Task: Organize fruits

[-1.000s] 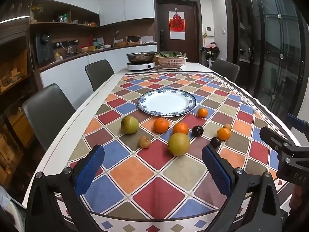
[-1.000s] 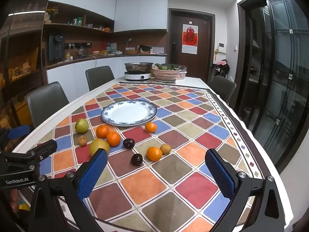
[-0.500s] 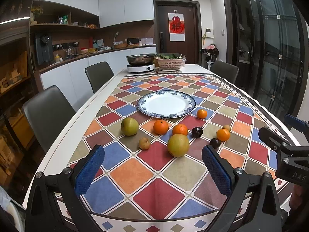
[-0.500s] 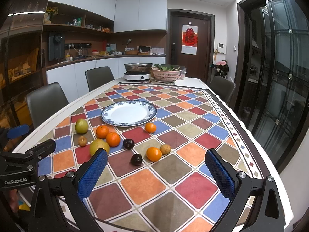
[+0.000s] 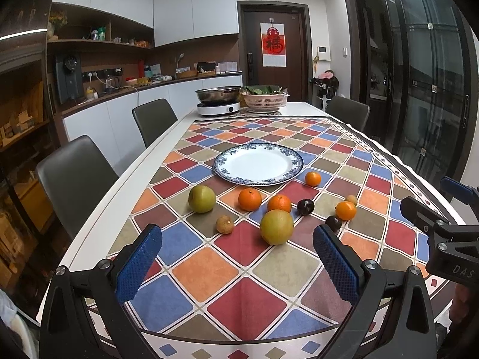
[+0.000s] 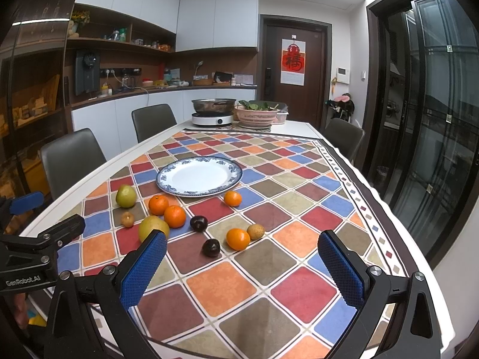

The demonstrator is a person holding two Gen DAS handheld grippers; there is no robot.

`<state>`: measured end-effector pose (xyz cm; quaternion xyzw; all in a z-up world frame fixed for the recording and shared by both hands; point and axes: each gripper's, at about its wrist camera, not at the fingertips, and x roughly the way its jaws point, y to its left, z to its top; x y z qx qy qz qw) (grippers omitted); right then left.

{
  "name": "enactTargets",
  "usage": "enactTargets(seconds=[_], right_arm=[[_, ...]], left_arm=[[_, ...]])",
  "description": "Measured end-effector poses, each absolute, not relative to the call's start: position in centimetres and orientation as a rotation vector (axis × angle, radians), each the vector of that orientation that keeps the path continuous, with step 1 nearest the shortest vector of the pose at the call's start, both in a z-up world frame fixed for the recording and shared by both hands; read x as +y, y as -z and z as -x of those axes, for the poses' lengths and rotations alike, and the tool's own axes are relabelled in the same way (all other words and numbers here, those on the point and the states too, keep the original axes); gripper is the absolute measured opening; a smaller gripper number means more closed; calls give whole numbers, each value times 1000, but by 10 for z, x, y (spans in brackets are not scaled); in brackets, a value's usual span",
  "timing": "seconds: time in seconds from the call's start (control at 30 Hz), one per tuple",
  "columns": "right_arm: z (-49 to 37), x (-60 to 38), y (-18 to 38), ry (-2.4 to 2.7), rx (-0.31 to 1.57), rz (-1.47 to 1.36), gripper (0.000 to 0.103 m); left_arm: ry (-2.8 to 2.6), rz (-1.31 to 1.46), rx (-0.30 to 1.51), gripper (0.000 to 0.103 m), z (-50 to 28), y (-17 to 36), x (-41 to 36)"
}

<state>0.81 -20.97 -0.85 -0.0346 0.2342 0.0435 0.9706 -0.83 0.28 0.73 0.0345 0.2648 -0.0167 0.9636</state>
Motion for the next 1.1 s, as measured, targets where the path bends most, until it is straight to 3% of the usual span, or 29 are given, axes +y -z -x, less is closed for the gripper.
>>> enactTargets(seconds=[1.1], right_arm=[[-6, -210, 5, -87, 465, 69, 102]], left_arm=[[30, -74, 512, 103, 11, -13, 3]])
